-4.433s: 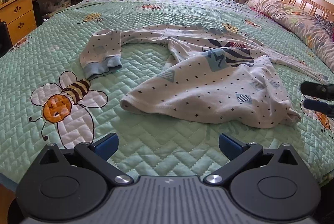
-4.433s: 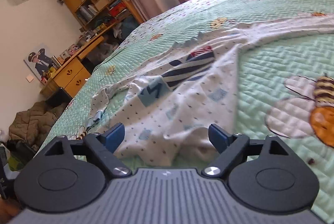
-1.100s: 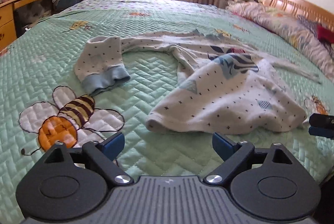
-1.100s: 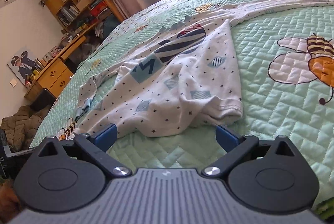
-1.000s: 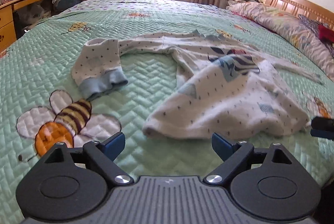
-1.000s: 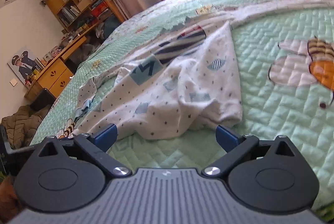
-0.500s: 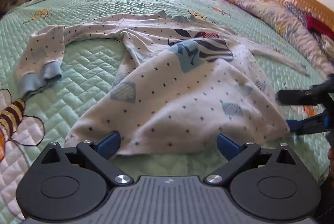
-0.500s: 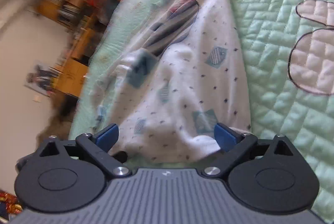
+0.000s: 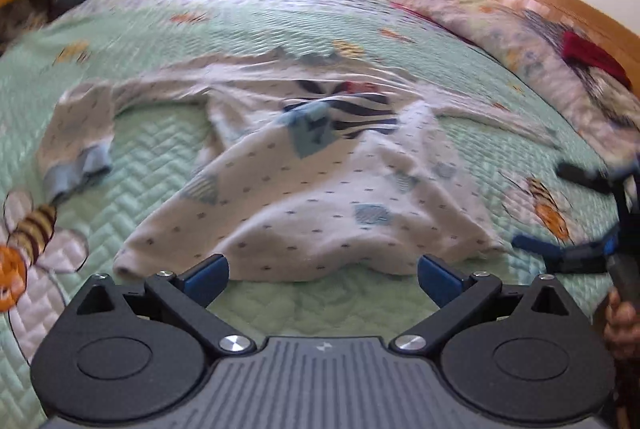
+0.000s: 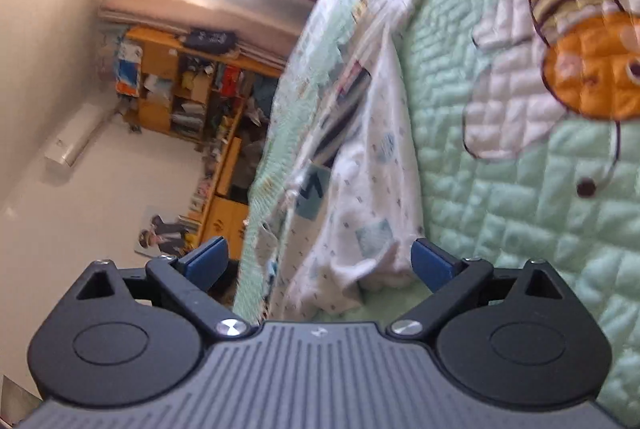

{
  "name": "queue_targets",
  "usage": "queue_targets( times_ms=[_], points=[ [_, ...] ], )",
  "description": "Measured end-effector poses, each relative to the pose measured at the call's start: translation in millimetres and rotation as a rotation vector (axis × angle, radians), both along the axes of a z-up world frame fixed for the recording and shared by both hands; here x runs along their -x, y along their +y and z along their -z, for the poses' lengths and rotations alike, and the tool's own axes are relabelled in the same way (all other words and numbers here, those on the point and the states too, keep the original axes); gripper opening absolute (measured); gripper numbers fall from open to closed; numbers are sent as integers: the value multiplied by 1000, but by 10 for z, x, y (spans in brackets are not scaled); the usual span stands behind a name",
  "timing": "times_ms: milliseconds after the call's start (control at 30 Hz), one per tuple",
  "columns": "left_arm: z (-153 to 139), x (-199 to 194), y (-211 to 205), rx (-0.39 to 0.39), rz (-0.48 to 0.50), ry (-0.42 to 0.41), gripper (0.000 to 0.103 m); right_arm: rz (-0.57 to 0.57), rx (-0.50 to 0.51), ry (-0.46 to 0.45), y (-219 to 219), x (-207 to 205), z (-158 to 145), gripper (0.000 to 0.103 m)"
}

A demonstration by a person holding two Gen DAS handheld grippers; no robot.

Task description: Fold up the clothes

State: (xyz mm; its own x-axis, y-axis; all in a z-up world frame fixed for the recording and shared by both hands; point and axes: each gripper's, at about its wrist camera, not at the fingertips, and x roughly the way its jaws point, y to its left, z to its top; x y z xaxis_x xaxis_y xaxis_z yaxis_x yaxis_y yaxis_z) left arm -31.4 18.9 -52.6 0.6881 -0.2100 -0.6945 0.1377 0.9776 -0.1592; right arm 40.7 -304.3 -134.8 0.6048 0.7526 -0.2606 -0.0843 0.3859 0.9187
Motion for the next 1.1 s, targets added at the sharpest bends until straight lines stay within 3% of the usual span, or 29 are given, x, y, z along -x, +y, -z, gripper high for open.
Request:
queue_targets(
  times_ms=[100,433,733,967,1100],
  points=[
    [0,21,-92,-3,25,9,101,-7,16,-34,13,-117,-23,99],
    [13,36,-163,-16,13,45,101,-294,73,-53,80,-613,-17,99],
    [49,-1,-289,-38,30,71,101,-328,1,-106,-9,-632,-129,99],
    [36,5,-359,-71,51,69,101,-494,115,-56,149,-809,-80,99],
    [50,-34,-300,-34,20,89,101,-622,164,-44,226,-832,-155,99]
  ],
)
